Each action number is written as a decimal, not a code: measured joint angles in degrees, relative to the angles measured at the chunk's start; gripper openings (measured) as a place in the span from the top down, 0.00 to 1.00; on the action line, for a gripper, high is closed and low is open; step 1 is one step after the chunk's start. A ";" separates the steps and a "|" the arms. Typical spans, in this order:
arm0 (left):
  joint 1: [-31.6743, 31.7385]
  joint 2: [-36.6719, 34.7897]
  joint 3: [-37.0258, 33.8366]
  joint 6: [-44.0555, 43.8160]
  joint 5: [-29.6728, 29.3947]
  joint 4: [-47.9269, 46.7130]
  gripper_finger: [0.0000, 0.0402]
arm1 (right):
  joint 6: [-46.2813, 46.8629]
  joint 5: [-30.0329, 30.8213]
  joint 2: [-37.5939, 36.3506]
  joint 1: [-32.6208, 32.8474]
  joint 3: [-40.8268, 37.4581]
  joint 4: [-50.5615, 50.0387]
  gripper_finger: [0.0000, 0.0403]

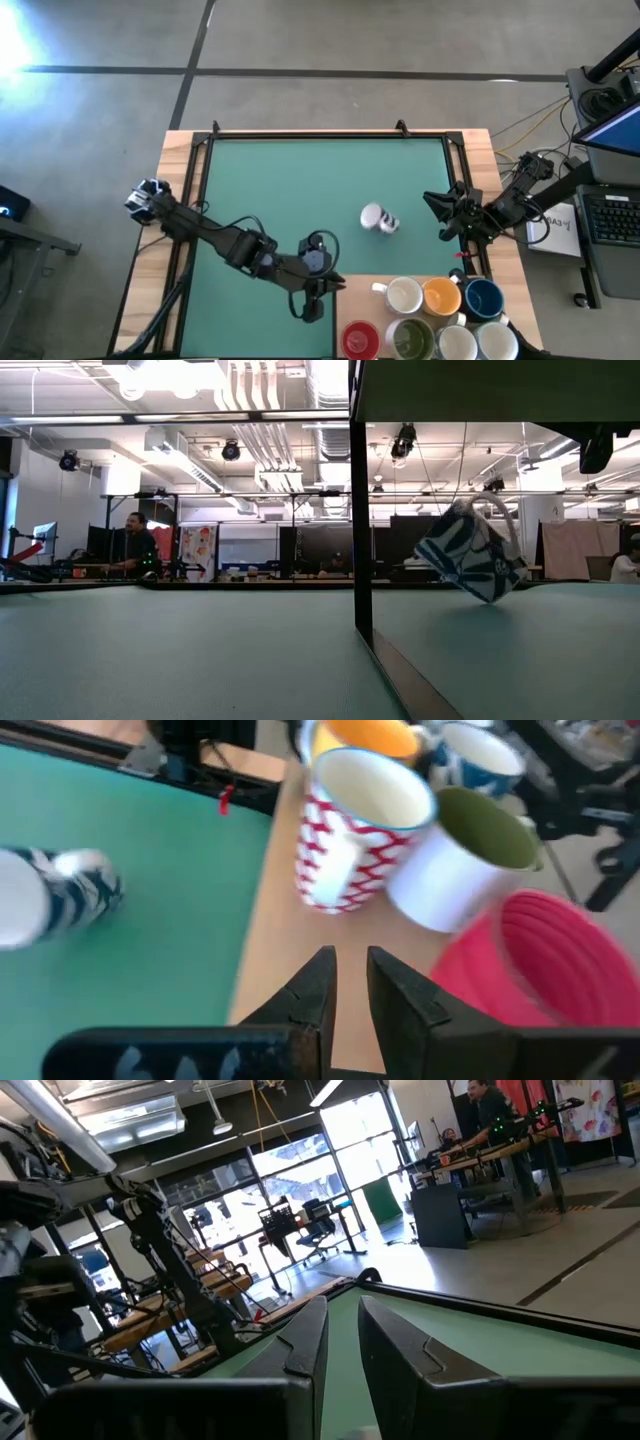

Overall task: Place coffee mugs
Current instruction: Put the blue mug on the shelf

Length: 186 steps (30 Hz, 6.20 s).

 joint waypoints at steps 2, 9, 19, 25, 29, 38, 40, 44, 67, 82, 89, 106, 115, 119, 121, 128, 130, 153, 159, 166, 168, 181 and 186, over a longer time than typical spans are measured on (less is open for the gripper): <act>1.03 0.00 -0.04 0.08 0.04 -0.87 0.89 | 0.00 -0.02 0.00 0.02 0.00 0.00 0.88; 4.10 -0.70 -0.04 0.91 0.00 -5.84 0.88 | 0.01 0.01 0.00 0.00 0.00 0.00 0.88; 8.57 -4.58 -3.76 1.79 -0.98 -14.10 0.88 | 0.02 -0.02 0.00 0.02 0.00 0.00 0.88; 13.74 -10.57 -12.81 3.82 2.65 -12.65 0.88 | 0.02 -0.01 0.00 0.00 0.00 0.00 0.88; 18.53 -17.01 -22.07 6.03 8.49 -7.42 0.88 | 0.02 -0.02 0.00 0.02 0.00 0.00 0.88; 31.16 -30.69 -41.84 11.65 24.38 7.06 0.88 | 0.00 0.00 0.00 0.00 0.00 0.00 0.88; 33.42 -32.03 -44.47 12.04 26.49 9.58 0.88 | 0.02 -0.02 0.00 0.02 0.00 0.00 0.88; 37.48 -34.21 -48.56 13.76 29.57 10.73 0.88 | 0.02 -0.02 0.00 0.01 0.00 0.02 0.88; 49.76 -35.91 -52.59 12.21 42.25 25.96 0.88 | -1.54 -0.02 0.00 0.00 0.00 0.56 0.88; 48.94 -35.89 -52.57 4.10 32.96 35.78 0.88 | -4.41 -0.03 -0.02 -4.95 0.68 4.04 0.88; 48.14 -35.89 -52.57 4.55 30.93 35.96 0.88 | -3.18 -1.79 0.00 -14.68 6.07 3.34 0.88; 48.20 -35.87 -52.57 7.91 31.08 34.30 0.88 | 33.47 -31.05 12.60 -38.39 27.86 -46.95 0.68; 48.20 -35.85 -52.54 7.50 32.06 31.37 0.88 | 49.65 -55.41 22.55 -52.58 34.14 -59.90 0.55; 48.20 -35.85 -52.54 7.50 34.15 31.25 0.88 | 49.53 -65.38 28.15 -58.23 35.11 -59.75 0.55; 48.20 -35.85 -52.54 7.50 35.11 31.24 0.88 | 48.66 -69.37 30.88 -61.08 35.42 -59.91 0.55; 48.20 -35.85 -52.54 7.48 38.06 30.66 0.88 | 45.34 -80.57 39.74 -70.84 35.65 -58.17 0.55; 48.20 -35.85 -52.54 7.48 38.10 30.23 0.88 | 43.90 -84.76 42.10 -72.99 35.73 -56.16 0.55; 48.20 -35.85 -52.54 7.50 38.07 28.33 0.88 | 34.57 -97.84 67.14 -80.26 35.63 -25.98 0.58; 48.20 -35.85 -52.54 7.71 38.07 28.31 0.88 | 34.69 -99.18 71.62 -80.26 35.63 -20.08 0.58; 48.20 -35.85 -52.54 7.91 38.10 28.26 0.88 | 36.76 -103.23 75.90 -79.40 35.60 -15.19 0.59; 48.20 -35.85 -52.54 7.91 38.18 28.26 0.88 | 38.13 -105.45 76.54 -78.61 35.60 -12.47 0.60; 48.20 -35.85 -52.54 7.93 38.53 28.22 0.88 | 38.45 -106.56 76.91 -73.45 35.60 -10.30 0.73; 48.20 -35.85 -52.54 7.93 38.53 28.12 0.88 | 40.64 -107.13 76.86 -72.95 35.60 -10.24 0.90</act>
